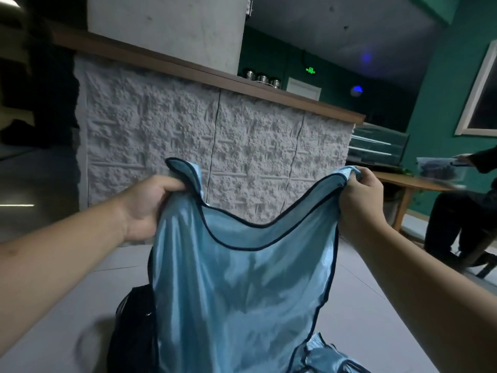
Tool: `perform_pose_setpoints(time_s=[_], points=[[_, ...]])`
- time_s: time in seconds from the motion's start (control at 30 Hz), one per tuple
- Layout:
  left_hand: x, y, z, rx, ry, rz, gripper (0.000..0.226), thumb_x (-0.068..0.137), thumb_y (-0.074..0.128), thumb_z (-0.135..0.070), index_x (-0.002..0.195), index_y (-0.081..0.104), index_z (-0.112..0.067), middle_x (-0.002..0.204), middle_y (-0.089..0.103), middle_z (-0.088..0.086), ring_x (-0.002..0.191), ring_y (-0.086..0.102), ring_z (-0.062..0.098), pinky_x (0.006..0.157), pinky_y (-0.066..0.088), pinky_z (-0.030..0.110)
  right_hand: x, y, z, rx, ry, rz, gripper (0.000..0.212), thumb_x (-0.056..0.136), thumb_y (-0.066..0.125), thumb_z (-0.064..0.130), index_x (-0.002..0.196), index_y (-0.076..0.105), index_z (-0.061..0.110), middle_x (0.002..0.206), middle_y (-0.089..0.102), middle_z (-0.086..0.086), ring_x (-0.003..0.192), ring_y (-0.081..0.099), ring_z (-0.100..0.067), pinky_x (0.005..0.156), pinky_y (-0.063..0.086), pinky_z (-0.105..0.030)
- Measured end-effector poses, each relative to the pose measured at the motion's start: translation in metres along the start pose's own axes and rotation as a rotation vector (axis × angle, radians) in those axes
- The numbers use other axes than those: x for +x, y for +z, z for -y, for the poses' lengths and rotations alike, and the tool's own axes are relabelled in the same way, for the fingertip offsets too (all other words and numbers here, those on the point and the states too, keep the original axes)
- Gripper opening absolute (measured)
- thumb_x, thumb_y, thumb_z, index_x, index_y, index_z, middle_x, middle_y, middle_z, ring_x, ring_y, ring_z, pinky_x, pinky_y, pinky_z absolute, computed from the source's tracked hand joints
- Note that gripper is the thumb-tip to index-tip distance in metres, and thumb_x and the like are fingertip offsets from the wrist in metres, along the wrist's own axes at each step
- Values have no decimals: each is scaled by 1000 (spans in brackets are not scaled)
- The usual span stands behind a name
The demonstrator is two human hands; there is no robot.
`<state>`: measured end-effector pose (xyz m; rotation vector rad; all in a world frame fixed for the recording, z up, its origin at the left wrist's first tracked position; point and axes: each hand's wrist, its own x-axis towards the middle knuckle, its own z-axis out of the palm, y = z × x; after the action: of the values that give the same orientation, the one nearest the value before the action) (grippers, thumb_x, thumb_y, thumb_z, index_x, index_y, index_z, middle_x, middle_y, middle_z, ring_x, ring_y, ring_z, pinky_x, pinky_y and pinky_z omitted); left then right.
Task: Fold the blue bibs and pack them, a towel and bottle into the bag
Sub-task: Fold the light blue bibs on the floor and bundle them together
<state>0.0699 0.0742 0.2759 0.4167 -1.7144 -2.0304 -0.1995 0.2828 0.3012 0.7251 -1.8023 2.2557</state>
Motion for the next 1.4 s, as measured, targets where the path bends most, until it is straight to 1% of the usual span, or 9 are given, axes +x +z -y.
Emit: perform_pose_setpoints(time_s=[0.2, 0.4, 0.6, 0.77, 0.87, 1.03, 1.13, 1.23, 1.4], points=[[8, 25, 4, 50, 114, 141, 26, 89, 56, -6, 77, 79, -9, 87, 73, 16, 81, 70, 28, 88, 56, 45, -24, 14, 13, 166, 79, 196, 28, 104, 41, 0, 90, 62, 12, 61, 56, -4, 53, 52, -20, 55, 47, -32], [10, 59, -8, 227, 251, 312, 15, 83, 70, 3, 80, 75, -11, 80, 72, 10, 78, 69, 21, 71, 58, 29, -47, 28, 35, 364, 177, 578, 36, 93, 36, -17, 83, 58, 10, 67, 50, -11, 57, 48, -22, 57, 44, -33], [24, 91, -3, 392, 313, 127, 4, 88, 74, -3, 90, 71, -3, 82, 74, 4, 80, 70, 14, 70, 57, 23, -64, 51, 32, 325, 161, 905, 16, 83, 55, -6, 90, 64, 4, 81, 61, -17, 68, 58, -24, 62, 47, -31], [20, 92, 1, 493, 443, 64, 29, 78, 84, 1, 104, 73, -8, 95, 77, 0, 86, 73, 4, 74, 56, 16, -70, 54, 41, 292, 195, 981, 24, 86, 48, -13, 86, 66, 4, 80, 64, -16, 67, 59, -23, 62, 50, -32], [21, 87, -1, 498, 484, 8, 24, 76, 85, 1, 95, 71, -3, 93, 75, 6, 82, 71, 8, 70, 55, 17, -72, 54, 38, 234, 172, 866, 13, 92, 62, 7, 103, 67, 5, 90, 68, -15, 79, 62, -25, 70, 49, -33], [24, 71, -8, 406, 540, -150, 42, 70, 89, -19, 95, 62, 1, 90, 74, 16, 84, 71, 29, 80, 59, 46, -78, 27, -3, -4, 308, 981, 76, 80, 53, 77, 118, 69, 14, 113, 72, -10, 99, 68, -23, 94, 55, -44], [26, 67, -11, 384, 527, -179, 44, 77, 86, -10, 105, 58, 7, 99, 73, 24, 90, 71, 36, 87, 57, 53, -107, 21, -29, -339, 275, 1126, 51, 79, 85, 40, 123, 68, 19, 117, 76, 3, 104, 72, -12, 88, 59, -29], [26, 57, -10, 405, 511, -212, 40, 80, 85, -12, 103, 58, 6, 102, 71, 29, 87, 68, 33, 88, 55, 55, -122, 23, -44, -418, 196, 1015, 19, 83, 82, 9, 101, 78, 15, 84, 79, 11, 77, 74, -3, 67, 55, -16], [28, 21, -4, 503, 501, -339, 25, 85, 81, -29, 87, 61, -15, 92, 69, 23, 82, 67, 37, 74, 53, 50, -108, 17, -39, -158, 260, 918, 21, 85, 77, -1, 106, 76, 0, 105, 78, -19, 95, 75, -32, 89, 60, -43]])
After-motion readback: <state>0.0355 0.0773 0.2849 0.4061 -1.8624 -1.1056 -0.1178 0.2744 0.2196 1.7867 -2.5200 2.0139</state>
